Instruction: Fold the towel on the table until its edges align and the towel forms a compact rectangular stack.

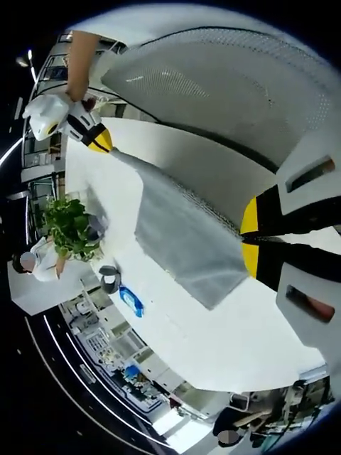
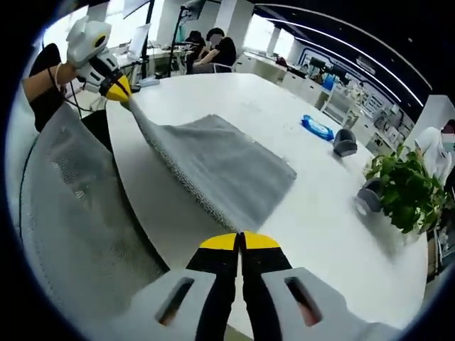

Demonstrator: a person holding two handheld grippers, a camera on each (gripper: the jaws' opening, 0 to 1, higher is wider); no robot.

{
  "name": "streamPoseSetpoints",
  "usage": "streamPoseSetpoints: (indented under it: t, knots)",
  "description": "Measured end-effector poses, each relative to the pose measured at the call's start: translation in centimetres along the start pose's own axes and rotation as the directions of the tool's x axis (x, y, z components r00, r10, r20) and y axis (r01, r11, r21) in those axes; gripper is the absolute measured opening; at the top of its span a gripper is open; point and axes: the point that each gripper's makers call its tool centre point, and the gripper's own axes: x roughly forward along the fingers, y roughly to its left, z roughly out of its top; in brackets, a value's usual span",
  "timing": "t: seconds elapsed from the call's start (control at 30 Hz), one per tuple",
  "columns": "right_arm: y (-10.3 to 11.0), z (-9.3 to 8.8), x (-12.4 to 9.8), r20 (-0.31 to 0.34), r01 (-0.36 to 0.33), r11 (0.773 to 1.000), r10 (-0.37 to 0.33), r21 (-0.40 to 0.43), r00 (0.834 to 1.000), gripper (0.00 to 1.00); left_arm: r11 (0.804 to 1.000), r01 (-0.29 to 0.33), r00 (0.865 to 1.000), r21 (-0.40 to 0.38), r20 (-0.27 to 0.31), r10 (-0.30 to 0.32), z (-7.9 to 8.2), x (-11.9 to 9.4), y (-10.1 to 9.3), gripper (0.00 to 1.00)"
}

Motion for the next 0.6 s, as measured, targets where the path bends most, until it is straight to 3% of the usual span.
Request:
streamPoseSetpoints:
  t: [0.3,0.47,0.6]
  knots:
    - [-1.0,1.9,-0.8,0.038,0.016,0.999,-0.017,0.038,0.999,0.0,0.999,-0.017,0.999,-0.049,0.036,0.019,1.6,-0.9,1.5,0.02]
    - [-1.8,2.6,-0.8,0.052,0.034,0.999,-0.036,0.041,0.998,0.0,0.997,-0.023,0.998,-0.075,0.065,0.028,2.4,-0.5,2.3,0.02]
    - [-2.8,3.7,-0.3,0.066,0.058,0.998,-0.06,0.031,0.996,0.0,0.997,-0.036,0.998,-0.062,0.056,0.04,2.8,0.0,3.1,0.02]
